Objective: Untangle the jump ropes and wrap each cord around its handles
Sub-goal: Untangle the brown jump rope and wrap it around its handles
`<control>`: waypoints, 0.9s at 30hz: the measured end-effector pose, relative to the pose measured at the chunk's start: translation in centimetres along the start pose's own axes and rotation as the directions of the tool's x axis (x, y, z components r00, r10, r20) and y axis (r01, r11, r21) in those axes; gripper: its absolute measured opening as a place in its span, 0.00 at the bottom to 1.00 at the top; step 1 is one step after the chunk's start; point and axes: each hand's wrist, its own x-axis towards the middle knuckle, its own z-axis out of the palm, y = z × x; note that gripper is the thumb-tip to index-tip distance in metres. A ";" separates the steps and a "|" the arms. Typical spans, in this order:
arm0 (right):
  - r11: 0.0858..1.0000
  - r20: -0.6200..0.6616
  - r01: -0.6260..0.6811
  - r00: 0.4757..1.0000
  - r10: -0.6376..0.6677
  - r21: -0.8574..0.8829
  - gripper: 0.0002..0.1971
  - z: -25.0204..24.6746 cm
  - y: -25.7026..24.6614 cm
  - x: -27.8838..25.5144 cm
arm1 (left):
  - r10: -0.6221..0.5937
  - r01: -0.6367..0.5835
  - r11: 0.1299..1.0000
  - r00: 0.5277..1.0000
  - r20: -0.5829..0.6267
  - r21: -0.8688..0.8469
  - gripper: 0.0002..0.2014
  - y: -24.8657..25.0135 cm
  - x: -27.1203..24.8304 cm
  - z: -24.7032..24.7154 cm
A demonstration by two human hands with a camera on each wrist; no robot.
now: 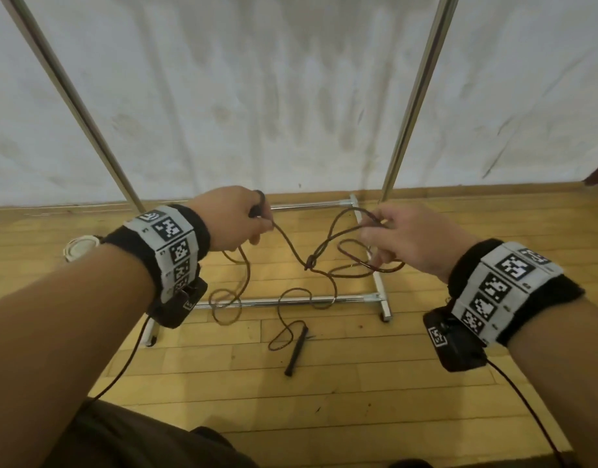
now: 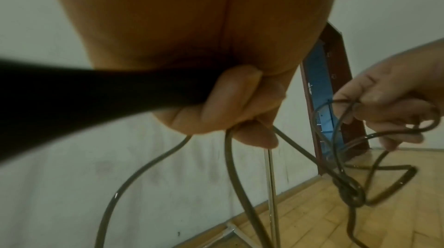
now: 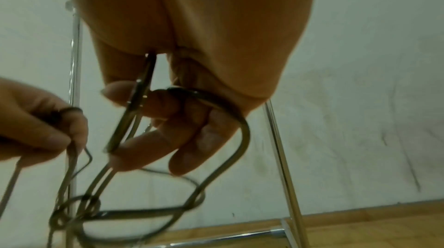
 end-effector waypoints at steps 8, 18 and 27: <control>0.970 -0.170 0.012 0.984 -0.055 -0.245 0.19 0.0 -0.8 0.3 | 0.175 -0.146 0.889 0.984 0.028 -0.434 0.06 1.1 -0.6 0.3; 0.980 0.101 0.090 0.992 -0.072 -0.178 0.05 4.0 -2.6 -0.3 | 0.230 -0.215 0.766 0.972 -0.053 -0.606 0.05 2.2 -1.2 -0.5; 0.987 -0.133 0.162 0.978 -0.162 -0.010 0.02 3.0 -3.4 -0.4 | 0.082 -0.114 0.969 0.986 -0.148 -0.218 0.18 2.0 -1.4 -0.4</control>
